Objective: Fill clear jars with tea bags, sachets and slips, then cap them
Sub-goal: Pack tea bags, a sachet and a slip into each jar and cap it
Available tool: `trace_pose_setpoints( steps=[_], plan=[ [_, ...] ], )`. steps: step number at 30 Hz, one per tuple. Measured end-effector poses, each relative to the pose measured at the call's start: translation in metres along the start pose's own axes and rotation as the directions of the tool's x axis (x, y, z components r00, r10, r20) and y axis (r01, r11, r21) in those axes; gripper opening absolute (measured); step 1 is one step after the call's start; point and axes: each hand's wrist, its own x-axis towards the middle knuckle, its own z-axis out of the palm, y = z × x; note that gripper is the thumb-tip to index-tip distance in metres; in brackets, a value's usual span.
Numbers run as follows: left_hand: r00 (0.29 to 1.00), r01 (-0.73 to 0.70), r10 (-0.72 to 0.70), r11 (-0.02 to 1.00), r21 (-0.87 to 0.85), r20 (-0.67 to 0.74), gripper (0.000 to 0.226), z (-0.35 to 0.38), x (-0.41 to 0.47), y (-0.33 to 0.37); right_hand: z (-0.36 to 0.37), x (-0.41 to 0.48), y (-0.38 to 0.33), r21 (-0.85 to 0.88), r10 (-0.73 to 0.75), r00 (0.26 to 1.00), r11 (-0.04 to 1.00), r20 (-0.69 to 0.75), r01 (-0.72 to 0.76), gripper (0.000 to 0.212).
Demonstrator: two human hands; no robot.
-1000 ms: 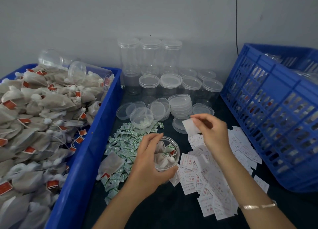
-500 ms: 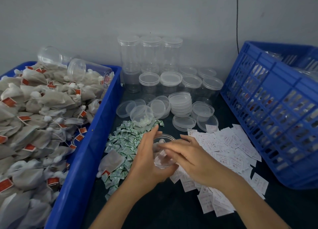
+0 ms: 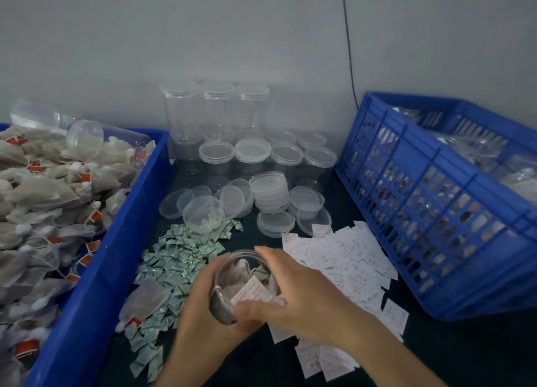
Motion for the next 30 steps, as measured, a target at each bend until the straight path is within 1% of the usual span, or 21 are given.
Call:
trace_pose_setpoints(
  steps=[2, 5, 8, 11, 14, 16, 18, 21, 24, 26, 28, 30],
  plan=[
    [0.993, -0.110, 0.110, 0.994, -0.016, 0.036, 0.076, 0.007, 0.007, 0.023, -0.017, -0.010, -0.002, -0.019, -0.023, 0.995, 1.000, -0.099, 0.022, 0.100],
    [0.962, -0.238, 0.252, 0.963, -0.123, 0.109, 0.070, 0.028, 0.018, 0.067, -0.050, -0.033, -0.005, -0.105, -0.066, 0.962, 0.994, -0.265, 0.039, 0.102],
    [0.910, -0.344, 0.376, 0.920, -0.189, 0.175, 0.068, 0.054, 0.030, 0.103, -0.090, -0.060, -0.002, -0.152, -0.081, 0.909, 0.988, -0.408, 0.020, 0.092],
    [0.850, -0.387, 0.446, 0.890, -0.242, 0.280, 0.066, 0.078, 0.044, 0.135, -0.132, -0.087, 0.009, -0.158, -0.048, 0.862, 0.987, -0.505, -0.038, 0.084],
    [0.788, -0.383, 0.486, 0.868, -0.318, 0.377, 0.055, 0.101, 0.059, 0.166, -0.172, -0.114, 0.021, -0.119, -0.022, 0.816, 0.991, -0.577, -0.058, 0.079],
    [0.741, -0.388, 0.504, 0.861, -0.329, 0.444, 0.049, 0.117, 0.070, 0.184, -0.195, -0.130, 0.027, -0.096, -0.009, 0.768, 0.993, -0.640, -0.068, 0.074],
    [0.709, -0.436, 0.520, 0.854, -0.284, 0.477, 0.046, 0.133, 0.084, 0.197, -0.218, -0.142, 0.034, -0.074, 0.010, 0.704, 0.993, -0.710, -0.088, 0.068],
    [0.727, -0.484, 0.501, 0.859, -0.167, 0.469, 0.050, 0.157, 0.109, 0.209, -0.259, -0.153, 0.055, -0.055, 0.052, 0.591, 0.985, -0.805, -0.161, 0.073],
    [0.741, -0.483, 0.456, 0.872, -0.081, 0.494, 0.036, 0.176, 0.133, 0.209, -0.303, -0.156, 0.083, -0.050, 0.089, 0.493, 0.963, -0.865, -0.263, 0.079],
    [0.735, -0.488, 0.421, 0.873, -0.015, 0.531, 0.026, 0.188, 0.148, 0.205, -0.330, -0.150, 0.106, -0.021, 0.133, 0.427, 0.941, -0.894, -0.337, 0.074],
    [0.733, -0.495, 0.377, 0.867, 0.063, 0.565, 0.020, 0.199, 0.161, 0.203, -0.353, -0.136, 0.128, -0.001, 0.179, 0.395, 0.910, -0.901, -0.415, 0.071],
    [0.749, -0.493, 0.346, 0.861, 0.127, 0.565, 0.020, 0.210, 0.177, 0.201, -0.369, -0.113, 0.147, 0.007, 0.220, 0.408, 0.886, -0.886, -0.464, 0.074]
  ],
)
